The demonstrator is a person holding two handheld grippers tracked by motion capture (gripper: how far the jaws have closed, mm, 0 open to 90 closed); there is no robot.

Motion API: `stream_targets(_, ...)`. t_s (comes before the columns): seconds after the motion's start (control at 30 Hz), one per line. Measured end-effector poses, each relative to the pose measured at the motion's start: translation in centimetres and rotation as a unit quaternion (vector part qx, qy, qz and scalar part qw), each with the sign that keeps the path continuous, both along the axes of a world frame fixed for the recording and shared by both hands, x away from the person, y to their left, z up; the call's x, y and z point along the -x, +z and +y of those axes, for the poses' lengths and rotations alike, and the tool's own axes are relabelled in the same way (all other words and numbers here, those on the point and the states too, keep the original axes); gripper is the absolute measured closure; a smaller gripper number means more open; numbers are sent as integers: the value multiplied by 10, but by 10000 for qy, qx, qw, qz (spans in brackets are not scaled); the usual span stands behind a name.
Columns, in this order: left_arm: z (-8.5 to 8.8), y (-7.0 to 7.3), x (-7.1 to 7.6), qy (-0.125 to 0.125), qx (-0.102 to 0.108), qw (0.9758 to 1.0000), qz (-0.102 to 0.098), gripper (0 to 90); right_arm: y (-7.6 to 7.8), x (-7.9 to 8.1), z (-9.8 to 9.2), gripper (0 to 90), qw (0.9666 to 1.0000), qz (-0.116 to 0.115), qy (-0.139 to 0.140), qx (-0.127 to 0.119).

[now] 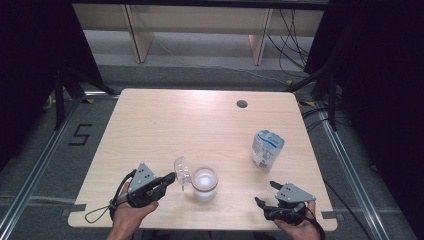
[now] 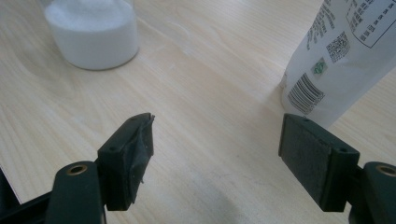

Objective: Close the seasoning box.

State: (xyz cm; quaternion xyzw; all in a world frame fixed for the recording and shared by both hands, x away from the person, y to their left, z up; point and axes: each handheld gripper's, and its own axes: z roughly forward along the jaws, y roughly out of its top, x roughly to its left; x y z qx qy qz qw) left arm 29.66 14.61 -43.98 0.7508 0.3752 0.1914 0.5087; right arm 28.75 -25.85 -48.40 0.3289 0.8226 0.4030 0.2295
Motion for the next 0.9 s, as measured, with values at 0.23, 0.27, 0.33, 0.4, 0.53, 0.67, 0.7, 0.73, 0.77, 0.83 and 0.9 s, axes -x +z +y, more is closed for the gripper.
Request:
stream_targets(0.23,-2,1,0,-73,-12,10000,1,892,1,0,0,273,10000,-66,-21,20)
stream_targets(0.27,-2,2,0,-74,-62,10000,2,892,0,0,1,273,10000,-28,1,8)
stream_targets(0.33,-3,2,0,-75,-37,10000,7,892,1,0,0,273,9999,-116,-28,37)
stream_targets(0.4,-3,2,0,-76,0,10000,16,892,1,0,0,273,9999,-129,-25,35)
stream_targets(0.53,-5,4,0,-114,-28,9999,-4,892,1,0,0,273,9999,-148,-30,38)
stream_targets(0.67,-6,3,-1,-168,2,9999,-23,892,1,0,0,274,9999,-151,-30,39)
stream_targets(0.7,-7,4,-1,-144,-12,9999,-4,892,0,0,0,273,9999,-153,1,5)
stream_targets(0.73,-7,4,-1,-143,-31,9999,-3,891,1,0,0,274,9999,-155,-33,40)
stream_targets(0.77,-7,4,-1,-145,-37,9999,6,891,1,0,0,274,9999,-153,-30,42)
stream_targets(0.83,-8,4,0,-163,-64,9998,-6,891,1,0,0,274,9999,-156,-28,40)
stream_targets(0.9,-9,4,0,-160,-51,9999,-7,891,1,0,0,275,9999,-164,-18,46)
